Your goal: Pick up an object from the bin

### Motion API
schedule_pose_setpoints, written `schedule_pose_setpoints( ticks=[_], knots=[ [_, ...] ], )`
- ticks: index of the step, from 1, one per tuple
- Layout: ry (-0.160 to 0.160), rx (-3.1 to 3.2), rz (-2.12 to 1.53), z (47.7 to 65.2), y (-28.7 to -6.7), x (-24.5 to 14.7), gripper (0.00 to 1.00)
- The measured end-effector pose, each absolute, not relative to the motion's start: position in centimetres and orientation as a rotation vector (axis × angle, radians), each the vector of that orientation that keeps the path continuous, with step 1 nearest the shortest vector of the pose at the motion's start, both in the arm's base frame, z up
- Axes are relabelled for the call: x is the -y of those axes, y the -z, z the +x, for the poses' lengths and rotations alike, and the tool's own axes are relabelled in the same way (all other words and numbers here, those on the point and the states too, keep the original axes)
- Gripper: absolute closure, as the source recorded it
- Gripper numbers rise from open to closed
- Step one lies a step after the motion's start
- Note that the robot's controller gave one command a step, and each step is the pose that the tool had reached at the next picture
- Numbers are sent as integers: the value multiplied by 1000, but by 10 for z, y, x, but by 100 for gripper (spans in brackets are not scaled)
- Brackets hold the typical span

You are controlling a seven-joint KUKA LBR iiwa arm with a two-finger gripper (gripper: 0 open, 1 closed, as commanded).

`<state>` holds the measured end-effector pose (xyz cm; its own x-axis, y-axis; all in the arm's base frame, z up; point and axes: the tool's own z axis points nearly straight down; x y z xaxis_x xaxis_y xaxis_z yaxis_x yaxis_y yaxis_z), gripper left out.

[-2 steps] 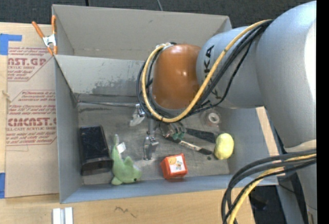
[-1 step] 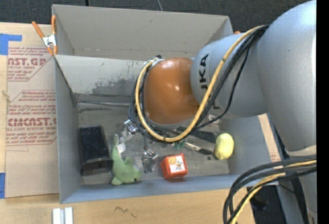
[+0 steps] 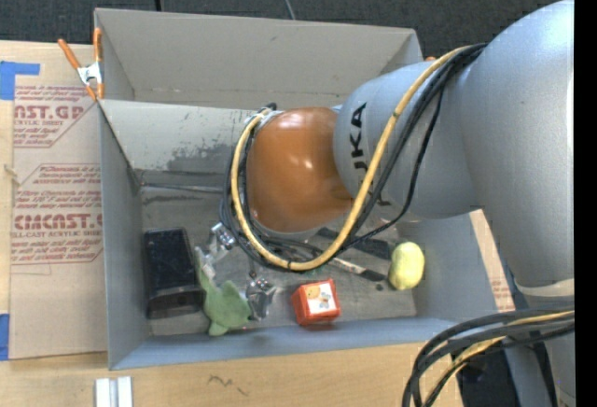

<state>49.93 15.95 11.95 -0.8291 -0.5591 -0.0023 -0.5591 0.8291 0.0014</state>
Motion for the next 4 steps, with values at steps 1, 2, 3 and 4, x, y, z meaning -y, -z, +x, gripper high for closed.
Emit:
schedule_pose_setpoints(
  ticks=[1, 2, 3, 4],
  knots=[
    [0, -2923, -1134, 490, -92, -152, 0],
    [2, -2747, -1433, 491, -81, -174, 100],
    [2, -2747, -1433, 491, -81, -174, 100],
    [1, -2757, -1438, 491, -81, -174, 100]
  ],
)
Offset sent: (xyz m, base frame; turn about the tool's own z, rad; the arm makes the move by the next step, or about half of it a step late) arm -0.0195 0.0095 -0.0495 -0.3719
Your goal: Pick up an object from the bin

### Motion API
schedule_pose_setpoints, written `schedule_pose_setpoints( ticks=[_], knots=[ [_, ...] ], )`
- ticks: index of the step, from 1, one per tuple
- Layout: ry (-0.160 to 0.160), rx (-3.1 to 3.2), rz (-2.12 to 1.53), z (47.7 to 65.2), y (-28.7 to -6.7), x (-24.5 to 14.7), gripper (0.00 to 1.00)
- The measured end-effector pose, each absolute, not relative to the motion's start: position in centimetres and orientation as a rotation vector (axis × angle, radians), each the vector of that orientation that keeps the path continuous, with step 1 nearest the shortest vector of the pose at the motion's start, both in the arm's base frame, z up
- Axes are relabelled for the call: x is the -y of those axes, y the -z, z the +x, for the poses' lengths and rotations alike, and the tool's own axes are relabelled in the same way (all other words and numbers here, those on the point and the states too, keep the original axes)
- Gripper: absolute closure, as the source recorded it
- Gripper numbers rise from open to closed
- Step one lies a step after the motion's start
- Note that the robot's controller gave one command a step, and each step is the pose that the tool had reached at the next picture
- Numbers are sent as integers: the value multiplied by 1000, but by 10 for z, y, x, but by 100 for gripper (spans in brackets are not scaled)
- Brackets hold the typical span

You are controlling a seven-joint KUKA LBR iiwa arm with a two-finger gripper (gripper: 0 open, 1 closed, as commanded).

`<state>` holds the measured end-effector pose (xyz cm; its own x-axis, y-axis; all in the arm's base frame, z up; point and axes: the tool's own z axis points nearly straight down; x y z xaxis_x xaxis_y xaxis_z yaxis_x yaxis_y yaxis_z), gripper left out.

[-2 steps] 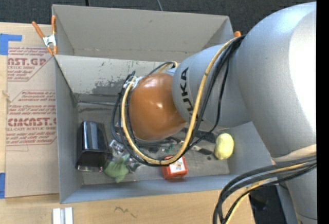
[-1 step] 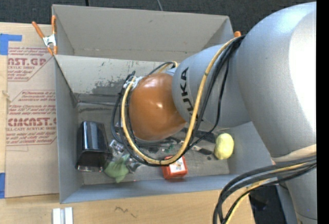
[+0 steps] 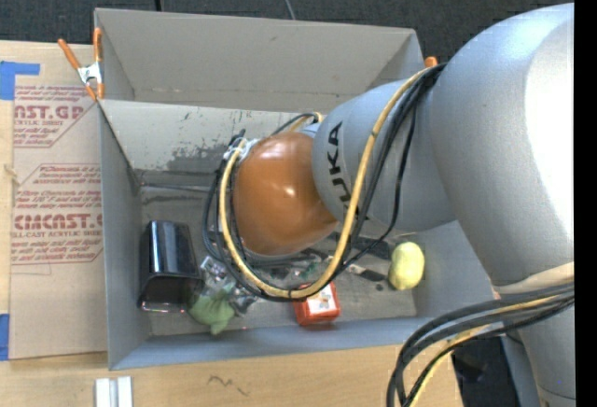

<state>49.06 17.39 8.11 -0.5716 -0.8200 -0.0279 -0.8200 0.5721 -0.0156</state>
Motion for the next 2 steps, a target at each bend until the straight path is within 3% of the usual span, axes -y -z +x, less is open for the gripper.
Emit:
schedule_pose_setpoints(
  ticks=[2],
  knots=[
    [-2, -2785, -1454, 485, -101, -172, 100]
  ],
)
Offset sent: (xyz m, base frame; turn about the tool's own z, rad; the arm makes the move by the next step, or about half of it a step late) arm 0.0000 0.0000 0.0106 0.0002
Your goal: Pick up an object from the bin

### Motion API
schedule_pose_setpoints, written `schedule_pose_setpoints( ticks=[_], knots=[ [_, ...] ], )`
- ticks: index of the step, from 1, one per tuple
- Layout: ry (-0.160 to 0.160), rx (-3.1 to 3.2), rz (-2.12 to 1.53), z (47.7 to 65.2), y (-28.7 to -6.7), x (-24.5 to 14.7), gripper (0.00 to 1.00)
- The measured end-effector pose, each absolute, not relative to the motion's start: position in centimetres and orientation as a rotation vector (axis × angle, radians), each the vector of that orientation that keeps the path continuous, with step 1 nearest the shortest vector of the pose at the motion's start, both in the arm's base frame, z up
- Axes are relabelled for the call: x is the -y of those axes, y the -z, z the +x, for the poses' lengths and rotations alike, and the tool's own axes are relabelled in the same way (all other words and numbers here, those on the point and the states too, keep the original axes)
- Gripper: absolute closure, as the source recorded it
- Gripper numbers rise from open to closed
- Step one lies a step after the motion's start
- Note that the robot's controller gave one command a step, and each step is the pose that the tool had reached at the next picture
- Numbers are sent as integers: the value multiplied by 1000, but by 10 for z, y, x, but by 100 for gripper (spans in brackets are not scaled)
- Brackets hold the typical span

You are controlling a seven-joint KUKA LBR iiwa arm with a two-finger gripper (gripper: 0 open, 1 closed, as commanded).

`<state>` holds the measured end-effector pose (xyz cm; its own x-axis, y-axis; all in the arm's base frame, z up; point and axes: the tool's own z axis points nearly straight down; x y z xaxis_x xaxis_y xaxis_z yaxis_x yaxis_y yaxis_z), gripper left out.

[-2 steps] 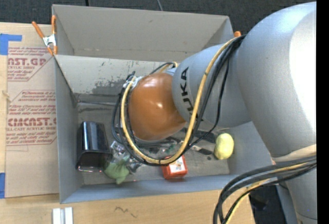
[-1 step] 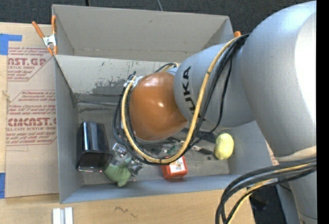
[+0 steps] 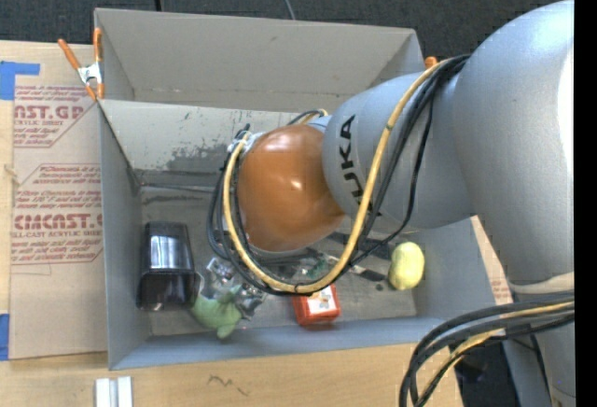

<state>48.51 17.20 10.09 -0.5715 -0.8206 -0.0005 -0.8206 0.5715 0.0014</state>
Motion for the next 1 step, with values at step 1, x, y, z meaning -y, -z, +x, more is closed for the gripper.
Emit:
schedule_pose_setpoints(
  ticks=[1],
  knots=[
    [2, 2784, 1454, 485, -116, -172, 100]
  ],
)
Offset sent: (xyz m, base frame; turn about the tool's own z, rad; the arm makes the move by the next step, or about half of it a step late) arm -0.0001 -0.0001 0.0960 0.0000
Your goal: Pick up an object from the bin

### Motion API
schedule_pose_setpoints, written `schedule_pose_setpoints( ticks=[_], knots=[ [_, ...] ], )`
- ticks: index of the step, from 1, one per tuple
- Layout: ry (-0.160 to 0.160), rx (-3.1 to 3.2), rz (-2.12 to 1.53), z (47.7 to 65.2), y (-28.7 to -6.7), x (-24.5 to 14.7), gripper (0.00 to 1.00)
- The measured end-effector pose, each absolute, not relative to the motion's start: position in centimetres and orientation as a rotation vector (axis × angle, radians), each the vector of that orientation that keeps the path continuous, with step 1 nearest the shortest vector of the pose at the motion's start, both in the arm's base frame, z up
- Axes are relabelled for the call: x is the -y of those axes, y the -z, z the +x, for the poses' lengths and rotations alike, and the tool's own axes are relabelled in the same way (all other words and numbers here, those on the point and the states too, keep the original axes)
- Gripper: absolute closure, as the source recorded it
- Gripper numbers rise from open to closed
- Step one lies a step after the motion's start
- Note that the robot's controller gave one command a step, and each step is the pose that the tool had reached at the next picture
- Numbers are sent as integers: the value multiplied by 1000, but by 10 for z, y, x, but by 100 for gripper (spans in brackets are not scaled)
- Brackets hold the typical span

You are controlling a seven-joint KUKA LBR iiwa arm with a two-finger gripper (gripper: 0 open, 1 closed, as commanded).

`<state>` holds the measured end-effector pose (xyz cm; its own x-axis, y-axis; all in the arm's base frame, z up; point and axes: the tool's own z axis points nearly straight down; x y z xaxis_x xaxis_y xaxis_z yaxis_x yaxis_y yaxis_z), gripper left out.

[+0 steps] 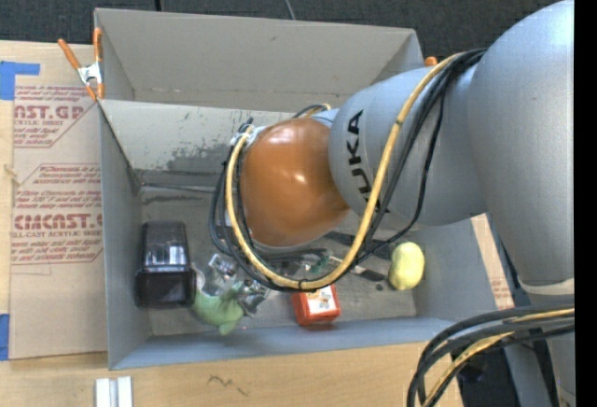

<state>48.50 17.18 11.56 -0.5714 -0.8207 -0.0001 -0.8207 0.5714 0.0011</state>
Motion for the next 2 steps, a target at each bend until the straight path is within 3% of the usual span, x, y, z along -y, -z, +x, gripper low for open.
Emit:
schedule_pose_setpoints(
  ticks=[2],
  knots=[
    [3, 2781, 1452, 484, -154, -172, 100]
  ],
)
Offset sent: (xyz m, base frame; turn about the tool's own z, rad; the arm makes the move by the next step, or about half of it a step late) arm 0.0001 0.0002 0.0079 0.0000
